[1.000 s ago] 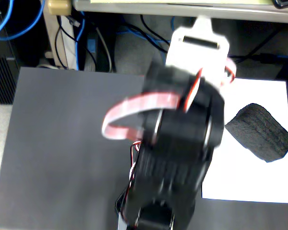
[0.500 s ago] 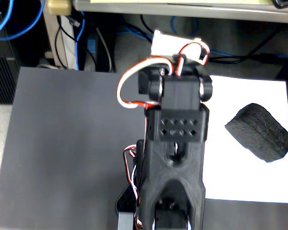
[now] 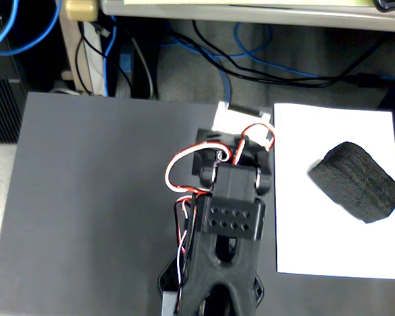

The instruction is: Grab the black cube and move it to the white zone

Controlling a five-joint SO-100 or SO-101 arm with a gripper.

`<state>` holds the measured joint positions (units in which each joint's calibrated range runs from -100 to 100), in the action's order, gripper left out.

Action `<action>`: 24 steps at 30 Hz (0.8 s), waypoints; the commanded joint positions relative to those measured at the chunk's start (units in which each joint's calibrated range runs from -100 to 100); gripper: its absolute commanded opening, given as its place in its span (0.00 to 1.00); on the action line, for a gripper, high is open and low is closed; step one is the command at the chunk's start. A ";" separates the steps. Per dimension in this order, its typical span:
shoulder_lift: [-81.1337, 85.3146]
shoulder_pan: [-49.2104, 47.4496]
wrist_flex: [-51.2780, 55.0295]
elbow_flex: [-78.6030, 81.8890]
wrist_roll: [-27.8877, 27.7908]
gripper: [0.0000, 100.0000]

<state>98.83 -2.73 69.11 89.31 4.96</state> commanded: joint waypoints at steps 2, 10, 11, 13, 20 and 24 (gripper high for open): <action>0.75 -0.21 -1.61 9.88 -0.45 0.01; 0.75 0.38 2.16 10.51 -0.35 0.01; 0.75 -0.06 2.16 10.60 -0.35 0.01; 0.75 -0.21 2.25 10.60 -0.29 0.01; 0.75 0.30 2.25 10.60 -0.29 0.01; 0.75 -0.14 2.25 10.60 -0.29 0.01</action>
<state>98.92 -2.66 70.90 100.00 4.96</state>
